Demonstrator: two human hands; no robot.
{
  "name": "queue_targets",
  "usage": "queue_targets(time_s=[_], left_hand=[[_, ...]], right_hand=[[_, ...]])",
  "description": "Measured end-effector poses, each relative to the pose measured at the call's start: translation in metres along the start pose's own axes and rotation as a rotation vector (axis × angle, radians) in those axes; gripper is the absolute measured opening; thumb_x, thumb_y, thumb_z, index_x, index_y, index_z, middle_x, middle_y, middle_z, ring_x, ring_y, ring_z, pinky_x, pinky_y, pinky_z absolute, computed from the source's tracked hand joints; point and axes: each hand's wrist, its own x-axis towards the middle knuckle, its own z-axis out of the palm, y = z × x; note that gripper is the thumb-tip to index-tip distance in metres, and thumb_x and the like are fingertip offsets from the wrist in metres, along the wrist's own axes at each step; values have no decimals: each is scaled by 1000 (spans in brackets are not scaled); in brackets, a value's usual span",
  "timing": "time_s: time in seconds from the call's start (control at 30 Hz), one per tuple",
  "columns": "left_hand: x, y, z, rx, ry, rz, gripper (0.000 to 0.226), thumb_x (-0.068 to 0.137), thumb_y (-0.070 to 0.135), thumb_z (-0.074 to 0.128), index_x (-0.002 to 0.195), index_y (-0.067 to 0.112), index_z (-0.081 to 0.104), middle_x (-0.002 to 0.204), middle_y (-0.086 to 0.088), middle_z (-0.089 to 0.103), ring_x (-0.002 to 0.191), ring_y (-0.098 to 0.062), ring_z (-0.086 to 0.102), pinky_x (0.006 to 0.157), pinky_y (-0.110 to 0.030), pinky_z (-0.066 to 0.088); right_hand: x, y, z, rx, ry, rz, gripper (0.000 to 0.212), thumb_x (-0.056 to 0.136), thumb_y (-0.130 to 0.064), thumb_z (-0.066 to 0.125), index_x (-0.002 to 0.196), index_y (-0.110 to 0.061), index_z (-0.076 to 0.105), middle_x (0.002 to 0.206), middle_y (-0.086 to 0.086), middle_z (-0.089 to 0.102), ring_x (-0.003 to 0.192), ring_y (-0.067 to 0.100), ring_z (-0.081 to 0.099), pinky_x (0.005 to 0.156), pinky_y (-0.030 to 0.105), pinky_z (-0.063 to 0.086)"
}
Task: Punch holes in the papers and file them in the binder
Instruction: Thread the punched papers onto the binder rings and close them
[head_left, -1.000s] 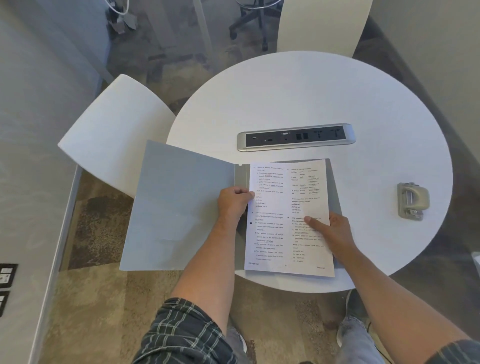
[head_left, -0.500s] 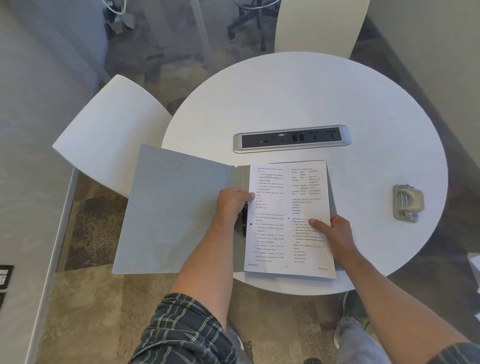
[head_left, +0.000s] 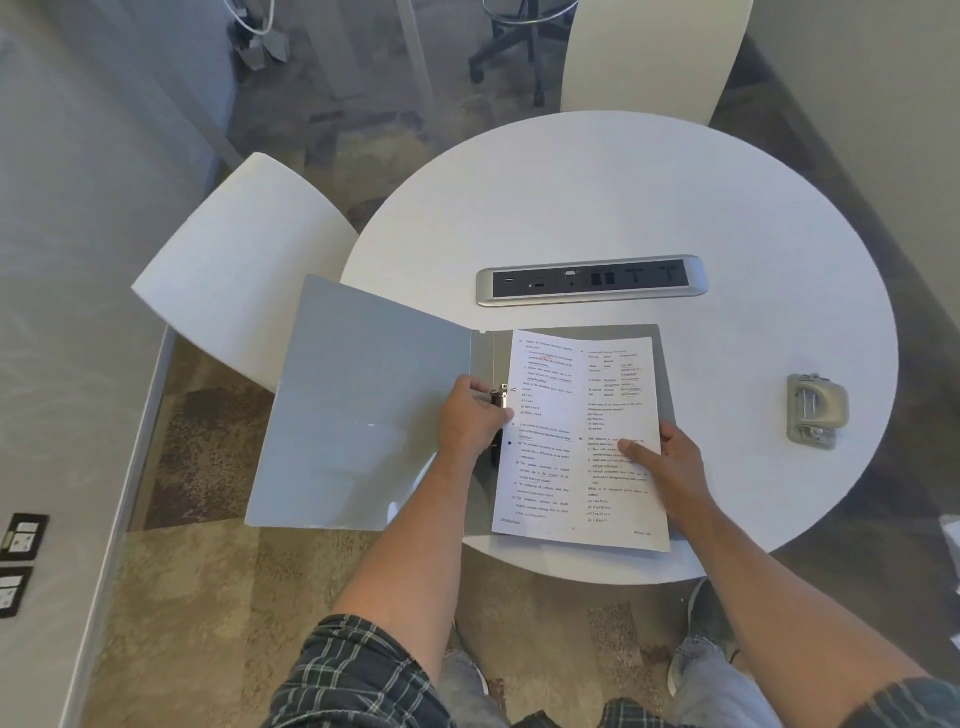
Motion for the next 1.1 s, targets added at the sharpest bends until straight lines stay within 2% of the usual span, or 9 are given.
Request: queue_targets(time_s=[0.07,0.17,0.37,0.53,0.67,0.83,0.97,1.03,1.1], left_hand=[[-6,-3,-3,58,-20,-2,46,78,14,87,110,18,54,98,-2,72,84,-21,71,59,-31,55],[-13,-5,-6,89,-19,-6,38,79,13,86,103,17,58,96,-4,72,84,-23,73,58,-31,56],[-20,-7,-2,111,-4,-27,26,79,13,86,94,13,65,91,-2,74,83,-20,72,69,-35,60],[-24,-7,3,199,-37,-26,11,81,13,83,84,13,72,90,-2,75,87,-22,71,82,-42,63],[-24,-6,-1,247,-137,-68,21,80,14,85,91,-2,77,96,-12,77,91,-26,72,84,-42,60],[-26,-5,0,236,-155,-98,15,80,10,84,91,1,79,96,-11,77,82,-19,66,80,-34,55],[-29,-5,2,238,-154,-111,13,83,8,81,94,1,79,88,-7,73,79,-18,64,66,-25,50],[-31,-4,3,246,-149,-113,14,86,9,78,96,-1,78,89,-8,72,73,-15,62,59,-23,47],[-32,-6,4,258,-136,-101,15,87,11,77,96,-1,77,93,-11,74,75,-18,62,61,-24,48]], right_hand=[[-4,-2,-1,21,-22,14,41,87,-4,79,124,-7,64,112,7,78,90,26,79,67,34,64],[-9,-4,-3,18,-62,29,37,88,-5,78,123,-8,65,110,8,78,89,26,79,65,32,63],[-16,-2,-2,-10,-57,35,39,88,-10,79,124,-13,67,112,5,78,93,26,78,72,37,64],[-18,-3,-5,-35,-25,48,37,87,-11,81,121,-11,67,108,5,79,85,20,79,63,29,63],[-20,-5,-10,-34,-6,55,39,86,-12,82,121,-11,66,108,4,79,83,20,79,61,28,62],[-22,-5,-13,-80,61,14,41,86,-13,82,121,-13,61,110,0,75,84,15,76,62,23,58],[-20,-2,-13,-318,127,-67,55,89,-26,80,134,-22,49,117,-7,68,91,7,69,68,22,51],[-19,-2,-8,-410,153,-99,53,91,-23,76,135,-23,45,117,-8,66,88,8,66,66,19,47],[-19,-6,2,-479,199,-112,54,93,-18,71,138,-23,42,121,-5,65,91,14,66,68,23,50]])
